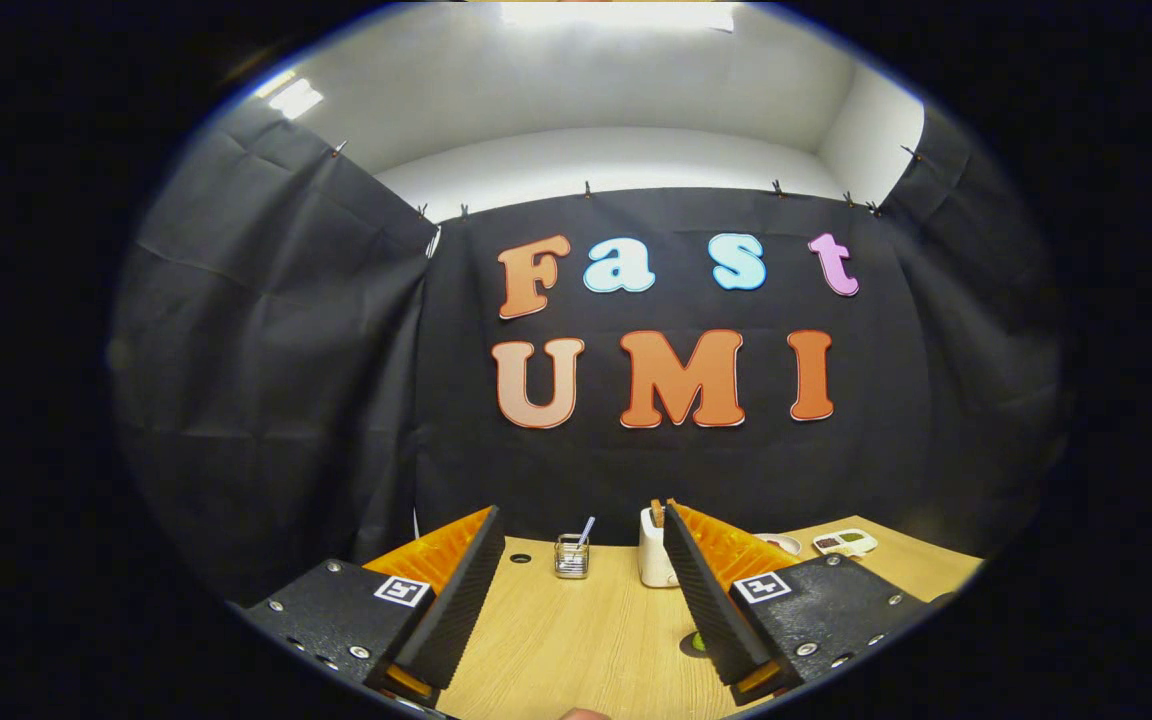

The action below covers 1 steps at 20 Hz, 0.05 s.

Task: Take the bottle from table, then pour the juice into the cup, finally place the bottle on the coaster

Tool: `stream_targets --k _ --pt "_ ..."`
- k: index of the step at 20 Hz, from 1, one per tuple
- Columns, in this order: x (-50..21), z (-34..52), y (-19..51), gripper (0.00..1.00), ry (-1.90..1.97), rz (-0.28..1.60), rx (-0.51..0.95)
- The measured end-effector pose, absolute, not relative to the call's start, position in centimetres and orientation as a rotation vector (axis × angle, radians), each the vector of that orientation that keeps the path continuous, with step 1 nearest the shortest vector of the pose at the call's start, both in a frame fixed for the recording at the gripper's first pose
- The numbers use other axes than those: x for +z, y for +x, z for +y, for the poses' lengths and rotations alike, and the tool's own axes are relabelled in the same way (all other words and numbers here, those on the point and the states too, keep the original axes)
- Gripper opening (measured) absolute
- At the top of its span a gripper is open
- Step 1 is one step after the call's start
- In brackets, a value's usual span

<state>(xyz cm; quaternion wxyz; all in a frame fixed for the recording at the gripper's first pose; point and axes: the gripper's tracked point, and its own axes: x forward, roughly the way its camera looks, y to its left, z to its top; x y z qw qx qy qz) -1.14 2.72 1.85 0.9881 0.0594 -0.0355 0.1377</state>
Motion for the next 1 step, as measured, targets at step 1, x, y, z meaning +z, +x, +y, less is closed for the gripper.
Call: stream_targets --k 1 --pt "1.91 2.93 -1.01 0.95 0.121 -0.070 0.280"
